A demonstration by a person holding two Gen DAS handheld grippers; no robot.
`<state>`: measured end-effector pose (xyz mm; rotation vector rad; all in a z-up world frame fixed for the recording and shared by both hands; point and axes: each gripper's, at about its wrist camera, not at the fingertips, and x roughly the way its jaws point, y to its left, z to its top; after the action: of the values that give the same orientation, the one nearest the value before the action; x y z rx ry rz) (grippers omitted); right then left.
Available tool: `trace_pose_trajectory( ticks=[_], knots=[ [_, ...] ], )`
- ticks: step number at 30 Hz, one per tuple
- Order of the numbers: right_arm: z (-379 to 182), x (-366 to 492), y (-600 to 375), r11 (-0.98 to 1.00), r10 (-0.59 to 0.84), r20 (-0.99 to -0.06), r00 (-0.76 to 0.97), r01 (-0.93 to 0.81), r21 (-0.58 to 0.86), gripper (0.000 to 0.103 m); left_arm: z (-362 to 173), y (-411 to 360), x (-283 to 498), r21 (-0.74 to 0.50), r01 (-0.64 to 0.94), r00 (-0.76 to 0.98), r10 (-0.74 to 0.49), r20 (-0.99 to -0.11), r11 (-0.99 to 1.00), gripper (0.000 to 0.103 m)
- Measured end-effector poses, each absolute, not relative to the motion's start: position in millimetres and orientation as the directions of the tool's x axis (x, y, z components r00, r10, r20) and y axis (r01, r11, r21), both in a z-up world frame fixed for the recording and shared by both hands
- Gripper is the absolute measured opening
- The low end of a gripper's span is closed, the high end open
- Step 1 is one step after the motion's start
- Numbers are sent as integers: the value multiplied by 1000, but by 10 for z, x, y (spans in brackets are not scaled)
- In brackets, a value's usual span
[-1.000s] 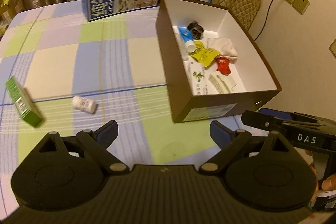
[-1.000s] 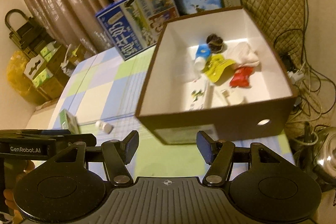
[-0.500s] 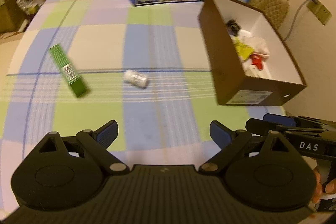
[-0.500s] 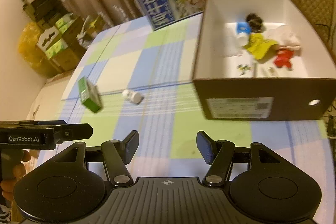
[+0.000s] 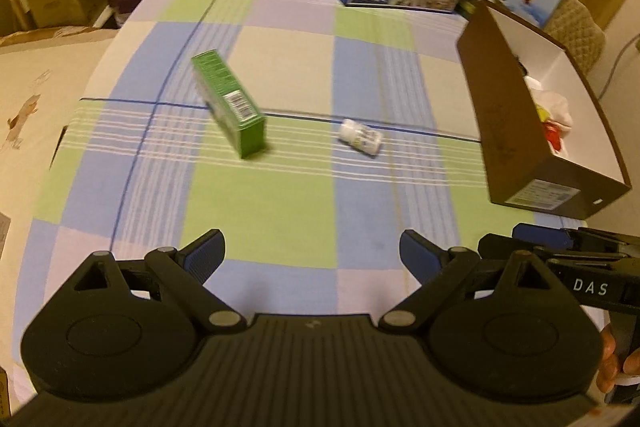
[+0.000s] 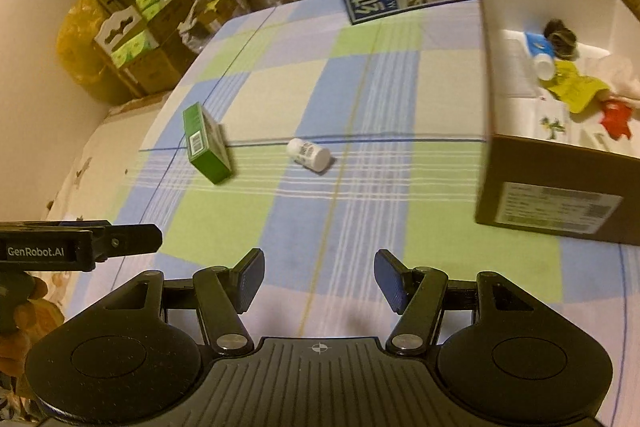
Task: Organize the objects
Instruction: 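Withdraw both tools from the box back over the table, then grasp the green medicine box with the left tool while the right tool grasps the white pill bottle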
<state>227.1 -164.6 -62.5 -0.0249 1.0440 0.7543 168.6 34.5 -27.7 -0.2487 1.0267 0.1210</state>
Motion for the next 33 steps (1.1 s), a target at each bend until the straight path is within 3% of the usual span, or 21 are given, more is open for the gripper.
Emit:
trace_pose_trajectory(
  ticks=[33],
  knots=[
    [-1081, 3005, -658, 644, 543, -795, 271, -741, 188, 58, -536, 889, 2247, -137, -315, 478, 32, -878, 939, 92]
  ],
)
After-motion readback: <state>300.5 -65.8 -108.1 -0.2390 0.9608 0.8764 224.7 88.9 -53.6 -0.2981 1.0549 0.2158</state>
